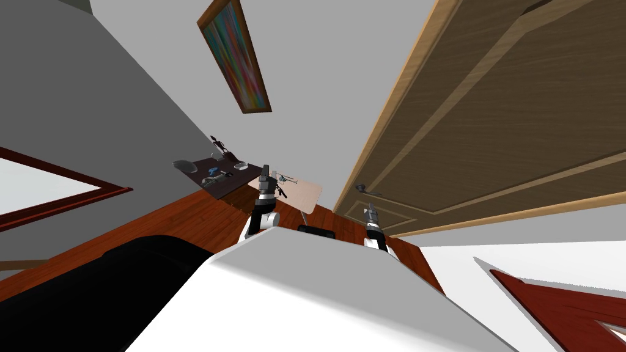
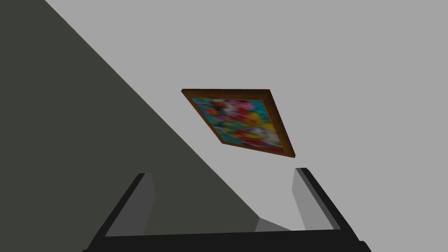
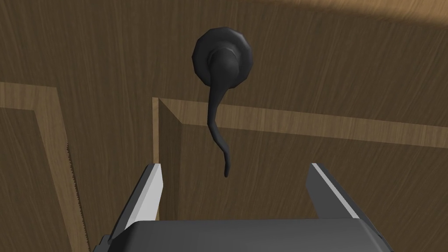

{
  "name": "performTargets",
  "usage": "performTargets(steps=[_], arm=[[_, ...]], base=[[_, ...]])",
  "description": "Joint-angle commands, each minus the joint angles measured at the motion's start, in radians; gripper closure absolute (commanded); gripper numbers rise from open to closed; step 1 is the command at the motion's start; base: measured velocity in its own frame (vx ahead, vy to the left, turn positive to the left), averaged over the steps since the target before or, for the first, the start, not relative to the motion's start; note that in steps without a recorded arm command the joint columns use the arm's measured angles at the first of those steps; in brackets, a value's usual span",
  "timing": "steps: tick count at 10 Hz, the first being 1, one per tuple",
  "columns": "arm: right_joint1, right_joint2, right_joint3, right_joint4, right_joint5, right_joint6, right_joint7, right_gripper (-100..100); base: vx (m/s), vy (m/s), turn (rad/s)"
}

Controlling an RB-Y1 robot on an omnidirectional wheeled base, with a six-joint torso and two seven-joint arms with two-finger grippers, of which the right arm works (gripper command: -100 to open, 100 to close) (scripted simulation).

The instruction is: Pull the door open

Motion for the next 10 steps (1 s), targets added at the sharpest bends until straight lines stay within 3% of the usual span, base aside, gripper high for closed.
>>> performTargets(steps=[1,2,4,10], arm=[[0.000,0.000,0.000,0.000,0.000,0.000,0.000,-100],[-0.002,-0.011,-0.010,0.015,-0.006,-0.007,-0.007,-100],[-0.002,-0.015,-0.014,0.021,-0.009,-0.010,-0.010,-100],[-0.002,-0.015,-0.014,0.021,-0.009,-0.010,-0.010,-100]], base=[[0.000,0.000,0.000],[0.018,-0.038,0.111],[0.008,-0.019,0.056],[0.001,-0.002,0.006]])
